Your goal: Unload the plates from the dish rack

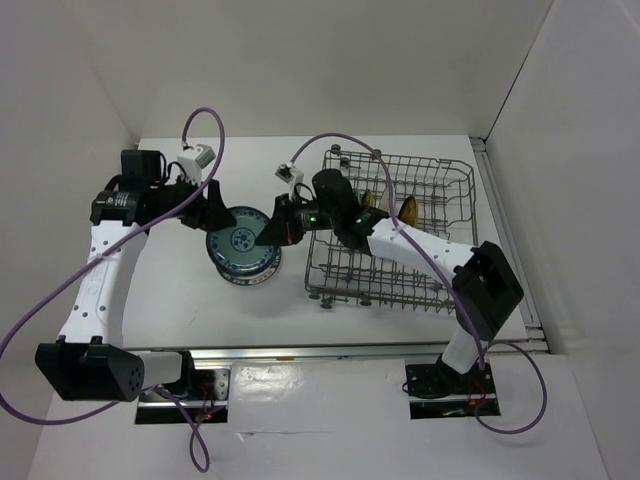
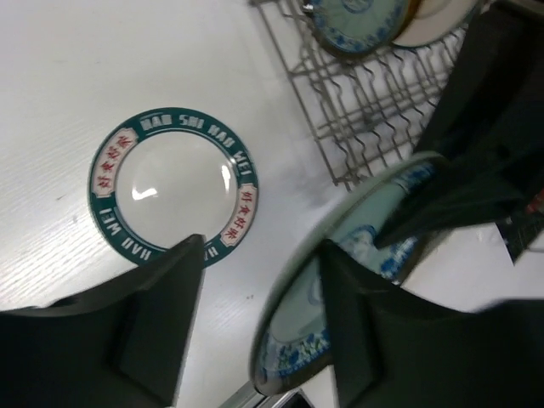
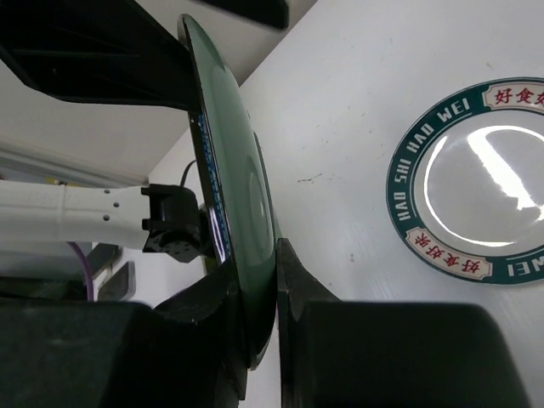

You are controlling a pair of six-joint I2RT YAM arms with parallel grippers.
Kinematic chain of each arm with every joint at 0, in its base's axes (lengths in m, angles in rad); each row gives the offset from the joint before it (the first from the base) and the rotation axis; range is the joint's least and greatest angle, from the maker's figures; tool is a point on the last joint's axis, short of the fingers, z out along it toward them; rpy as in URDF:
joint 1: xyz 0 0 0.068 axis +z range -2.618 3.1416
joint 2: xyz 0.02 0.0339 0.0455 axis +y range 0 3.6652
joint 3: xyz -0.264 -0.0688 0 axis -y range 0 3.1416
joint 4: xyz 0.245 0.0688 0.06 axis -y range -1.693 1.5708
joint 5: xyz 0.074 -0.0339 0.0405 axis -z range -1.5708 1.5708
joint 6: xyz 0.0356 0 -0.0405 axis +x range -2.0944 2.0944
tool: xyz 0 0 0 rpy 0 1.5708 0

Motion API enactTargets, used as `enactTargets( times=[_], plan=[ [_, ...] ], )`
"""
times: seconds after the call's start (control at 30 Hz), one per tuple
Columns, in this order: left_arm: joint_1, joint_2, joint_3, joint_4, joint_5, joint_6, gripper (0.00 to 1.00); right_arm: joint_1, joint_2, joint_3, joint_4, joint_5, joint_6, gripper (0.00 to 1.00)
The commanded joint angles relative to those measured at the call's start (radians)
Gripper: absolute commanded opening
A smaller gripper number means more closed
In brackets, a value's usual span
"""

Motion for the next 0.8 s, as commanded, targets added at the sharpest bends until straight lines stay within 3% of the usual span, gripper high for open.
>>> enactTargets(
  times=[0.0, 0.1, 0.13, 0.2, 0.23, 0.33, 0.37, 0.47, 0.53, 0.67, 0.77],
  plan=[
    [-0.002, -0.014, -0.014, -0.039, 0.083, 0.075, 0.64, -0.006, 0.000, 0.036, 0.109, -0.014, 0.003, 0.00],
    [-0.002, -0.005, -0.014, -0.098, 0.146, 0.119, 0.39, -0.006, 0.011, 0.056, 0.109, -0.023, 0.003, 0.00],
    [-0.002, -0.005, -0.014, -0.112, 0.160, 0.132, 0.25, -0.006, 0.011, 0.056, 0.109, -0.023, -0.006, 0.00],
    [-0.002, 0.007, -0.005, -0.165, 0.213, 0.176, 0.13, -0.006, 0.011, 0.056, 0.109, -0.012, -0.007, 0.00],
    [-0.002, 0.018, 0.004, -0.184, 0.227, 0.187, 0.00, -0.006, 0.022, 0.056, 0.109, -0.012, -0.007, 0.00],
    [-0.002, 0.027, 0.004, -0.210, 0.194, 0.164, 0.00, -0.006, 0.031, 0.093, 0.060, 0.000, -0.020, 0.02],
    [-0.002, 0.027, 0.004, -0.201, 0.174, 0.135, 0.00, -0.006, 0.031, 0.093, 0.011, 0.034, -0.036, 0.09],
    [0.040, 0.018, 0.004, -0.169, 0.103, 0.087, 0.00, -0.006, 0.017, 0.141, -0.117, 0.168, -0.068, 0.56],
    [0.098, 0.007, -0.022, -0.133, 0.030, 0.029, 0.00, -0.006, -0.024, 0.188, -0.205, 0.291, -0.092, 0.68],
    [0.239, -0.004, -0.047, -0.017, -0.082, -0.080, 0.00, -0.015, -0.124, 0.222, -0.386, 0.696, -0.102, 0.77],
    [0.371, 0.006, -0.099, 0.049, -0.082, -0.161, 0.00, -0.037, -0.228, 0.192, -0.445, 0.804, -0.114, 0.78]
  ],
)
